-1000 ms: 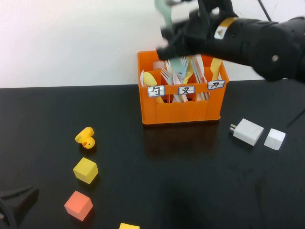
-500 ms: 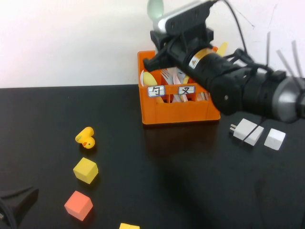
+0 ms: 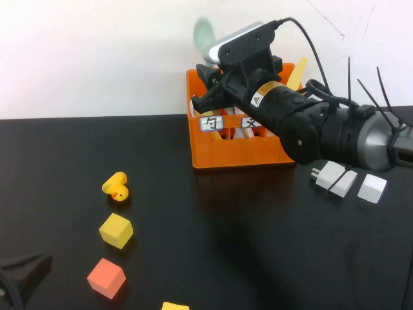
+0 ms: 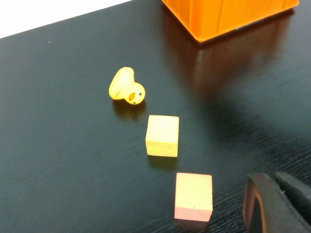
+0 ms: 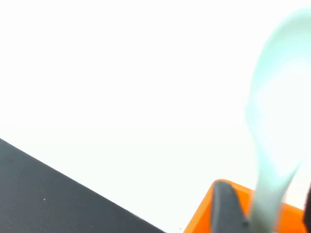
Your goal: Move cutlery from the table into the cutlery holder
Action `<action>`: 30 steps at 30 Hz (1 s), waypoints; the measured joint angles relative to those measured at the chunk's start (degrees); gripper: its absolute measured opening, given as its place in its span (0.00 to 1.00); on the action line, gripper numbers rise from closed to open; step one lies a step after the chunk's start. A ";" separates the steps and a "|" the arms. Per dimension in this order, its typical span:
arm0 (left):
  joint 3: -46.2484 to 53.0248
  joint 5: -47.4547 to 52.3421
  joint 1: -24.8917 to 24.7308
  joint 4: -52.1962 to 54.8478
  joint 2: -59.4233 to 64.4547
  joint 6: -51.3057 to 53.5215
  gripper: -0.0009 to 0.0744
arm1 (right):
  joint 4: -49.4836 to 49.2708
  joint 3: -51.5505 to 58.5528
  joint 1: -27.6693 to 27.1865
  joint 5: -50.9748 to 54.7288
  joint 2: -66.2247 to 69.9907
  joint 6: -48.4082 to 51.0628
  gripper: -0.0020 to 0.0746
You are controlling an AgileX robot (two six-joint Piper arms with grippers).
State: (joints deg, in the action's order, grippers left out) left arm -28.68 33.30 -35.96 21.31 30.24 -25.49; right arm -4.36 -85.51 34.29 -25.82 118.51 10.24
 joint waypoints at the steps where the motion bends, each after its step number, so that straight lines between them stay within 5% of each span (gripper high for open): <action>1: 0.00 0.00 0.00 0.00 0.00 0.00 0.01 | 0.00 0.00 0.00 0.00 0.00 0.00 0.48; 12: 0.00 0.10 0.00 0.00 0.00 0.00 0.01 | 1.63 0.14 0.00 0.38 -2.24 0.00 0.52; 17: 0.00 -0.02 0.00 0.00 0.00 -0.40 0.01 | 10.10 0.14 0.14 6.03 -11.26 0.00 0.30; 21: 0.00 -0.37 0.00 0.00 -0.12 -2.04 0.01 | 16.60 0.14 1.45 20.39 -21.78 0.13 0.09; 30: 2.66 -7.04 0.00 0.25 -7.08 -3.37 0.01 | 21.04 5.83 2.16 49.70 -42.06 6.59 0.03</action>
State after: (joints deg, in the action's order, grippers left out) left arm -26.02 26.26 -35.96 21.57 23.16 -28.86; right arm 16.67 -79.68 36.45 23.88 76.45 16.83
